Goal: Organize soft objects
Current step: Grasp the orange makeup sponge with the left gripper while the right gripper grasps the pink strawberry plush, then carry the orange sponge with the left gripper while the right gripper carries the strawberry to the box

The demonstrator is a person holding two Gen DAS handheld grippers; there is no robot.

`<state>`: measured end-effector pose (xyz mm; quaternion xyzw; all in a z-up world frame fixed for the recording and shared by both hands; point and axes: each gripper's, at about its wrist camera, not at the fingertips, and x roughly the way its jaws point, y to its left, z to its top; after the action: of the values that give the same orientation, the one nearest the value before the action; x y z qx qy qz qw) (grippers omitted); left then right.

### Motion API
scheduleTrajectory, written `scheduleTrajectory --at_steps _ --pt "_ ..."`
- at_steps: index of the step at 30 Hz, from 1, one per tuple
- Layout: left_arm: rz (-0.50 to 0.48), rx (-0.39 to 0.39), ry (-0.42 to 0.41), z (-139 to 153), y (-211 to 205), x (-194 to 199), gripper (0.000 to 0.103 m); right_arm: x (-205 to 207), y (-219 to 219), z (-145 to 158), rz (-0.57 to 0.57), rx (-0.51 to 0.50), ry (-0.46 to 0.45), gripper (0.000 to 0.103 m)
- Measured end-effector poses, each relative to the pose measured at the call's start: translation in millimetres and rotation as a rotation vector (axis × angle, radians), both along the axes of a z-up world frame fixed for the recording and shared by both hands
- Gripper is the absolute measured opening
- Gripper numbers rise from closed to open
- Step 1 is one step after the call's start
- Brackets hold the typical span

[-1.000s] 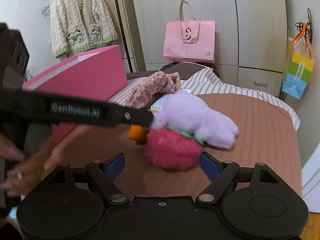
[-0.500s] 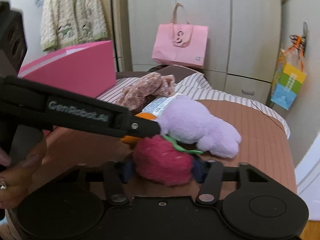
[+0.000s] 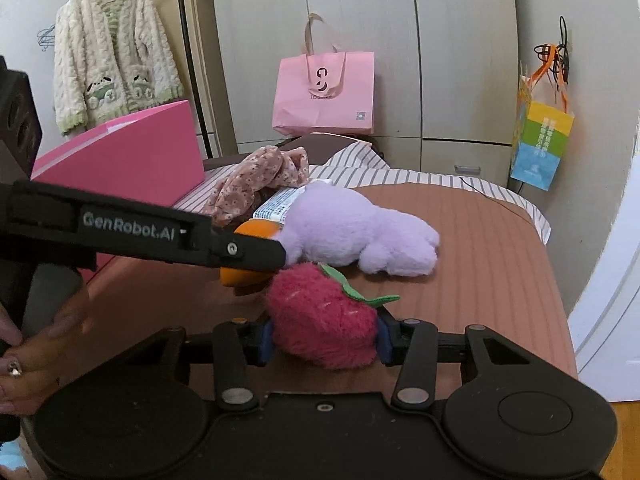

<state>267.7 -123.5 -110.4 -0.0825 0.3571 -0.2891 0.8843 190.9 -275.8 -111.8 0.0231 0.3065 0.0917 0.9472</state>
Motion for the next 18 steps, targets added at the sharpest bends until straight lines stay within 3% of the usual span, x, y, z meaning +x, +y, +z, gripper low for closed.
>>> scheduleTrajectory --at_steps 5,11,18 --pt "-0.009 0.133 -0.034 5 -10 -11 0.048 -5 5 -1 -0.007 -0.048 -0.012 0.052" --pt "0.036 0.03 -0.002 5 6 -4 0.031 -9 -1 -3 -0.021 -0.043 -0.018 0.052" --pt "0.015 0.06 -0.039 4 0 -2 0.032 -9 -1 -4 -0.021 -0.046 -0.019 0.053"
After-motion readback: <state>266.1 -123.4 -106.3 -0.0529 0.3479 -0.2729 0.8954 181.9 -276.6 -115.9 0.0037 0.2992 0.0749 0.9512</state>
